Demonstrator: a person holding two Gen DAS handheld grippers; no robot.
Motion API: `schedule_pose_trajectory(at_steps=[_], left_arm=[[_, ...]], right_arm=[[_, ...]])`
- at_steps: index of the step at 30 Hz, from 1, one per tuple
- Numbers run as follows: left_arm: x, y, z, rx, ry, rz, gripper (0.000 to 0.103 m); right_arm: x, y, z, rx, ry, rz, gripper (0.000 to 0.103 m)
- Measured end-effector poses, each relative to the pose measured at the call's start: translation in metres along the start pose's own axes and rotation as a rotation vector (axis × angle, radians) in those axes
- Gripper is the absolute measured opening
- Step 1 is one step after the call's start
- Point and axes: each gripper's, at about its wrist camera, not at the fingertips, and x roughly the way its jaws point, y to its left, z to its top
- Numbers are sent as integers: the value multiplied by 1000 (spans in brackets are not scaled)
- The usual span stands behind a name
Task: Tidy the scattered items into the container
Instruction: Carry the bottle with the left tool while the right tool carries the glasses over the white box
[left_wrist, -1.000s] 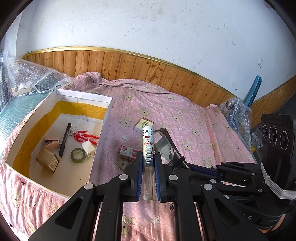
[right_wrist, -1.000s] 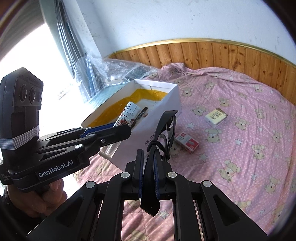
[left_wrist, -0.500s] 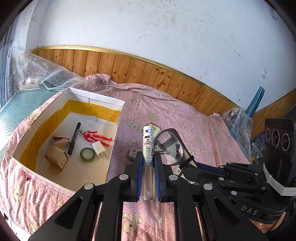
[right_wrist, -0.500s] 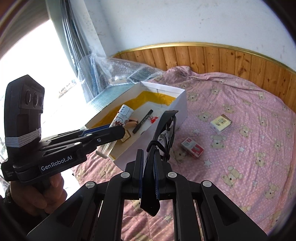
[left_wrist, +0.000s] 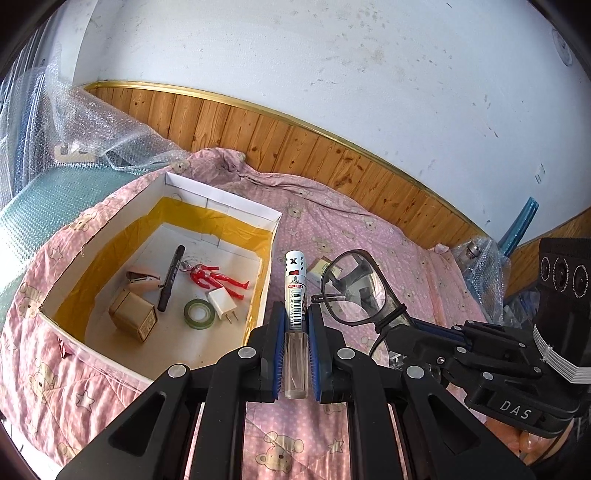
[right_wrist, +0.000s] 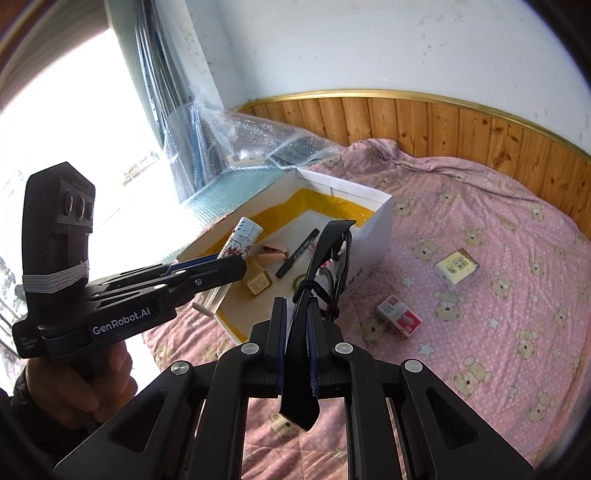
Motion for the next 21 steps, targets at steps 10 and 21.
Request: schedule_pose_trajectory(at_steps=[10, 21], left_arm=[[3, 26, 13, -42, -3, 12, 12], [14, 50, 20, -73, 16, 40, 12]], right_arm=[[20, 4, 19, -9, 7, 26, 10], [42, 11, 43, -27, 5, 63, 11]])
